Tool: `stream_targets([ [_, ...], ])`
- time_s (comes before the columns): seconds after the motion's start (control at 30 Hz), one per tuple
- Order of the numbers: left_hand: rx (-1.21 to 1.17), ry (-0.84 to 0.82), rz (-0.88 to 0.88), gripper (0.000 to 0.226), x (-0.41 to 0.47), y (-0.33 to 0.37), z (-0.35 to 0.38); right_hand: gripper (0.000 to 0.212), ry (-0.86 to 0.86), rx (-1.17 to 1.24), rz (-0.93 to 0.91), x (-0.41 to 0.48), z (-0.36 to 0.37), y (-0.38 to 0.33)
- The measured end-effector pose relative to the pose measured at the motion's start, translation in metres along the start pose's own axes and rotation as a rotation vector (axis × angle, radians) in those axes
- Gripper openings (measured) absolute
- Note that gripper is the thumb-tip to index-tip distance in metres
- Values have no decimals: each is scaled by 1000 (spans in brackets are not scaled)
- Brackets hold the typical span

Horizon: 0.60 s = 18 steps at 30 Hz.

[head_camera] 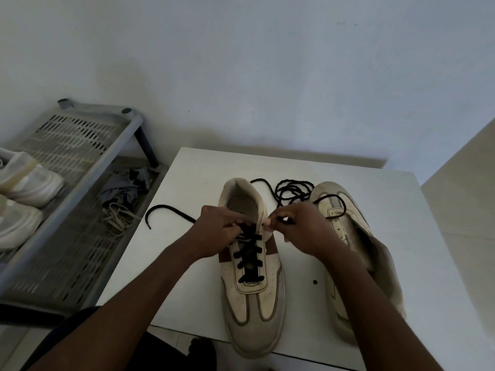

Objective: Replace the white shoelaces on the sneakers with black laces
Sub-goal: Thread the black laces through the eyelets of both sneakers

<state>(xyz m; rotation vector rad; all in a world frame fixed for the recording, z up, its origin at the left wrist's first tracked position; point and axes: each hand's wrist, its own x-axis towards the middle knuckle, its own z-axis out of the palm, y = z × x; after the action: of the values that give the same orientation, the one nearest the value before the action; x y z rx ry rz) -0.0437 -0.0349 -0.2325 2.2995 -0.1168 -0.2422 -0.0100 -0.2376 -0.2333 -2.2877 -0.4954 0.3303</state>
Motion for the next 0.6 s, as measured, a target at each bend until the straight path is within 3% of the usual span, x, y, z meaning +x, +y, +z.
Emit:
stream_targets([
  [0.2,-65,-75,42,35,-2,-9,-9,28,190,132,203,0,-19,12],
  [0.3,-130,-80,20,38,-2,-10,-8,33,199,162,268,-1,-23,16],
  [0.5,-184,-51,61,41,-3,-10,-8,20,193,-68,200,0,-20,11],
  [0.6,-244,-23,53,40,-2,-11,-13,17,136,-32,117,-2,-20,5],
])
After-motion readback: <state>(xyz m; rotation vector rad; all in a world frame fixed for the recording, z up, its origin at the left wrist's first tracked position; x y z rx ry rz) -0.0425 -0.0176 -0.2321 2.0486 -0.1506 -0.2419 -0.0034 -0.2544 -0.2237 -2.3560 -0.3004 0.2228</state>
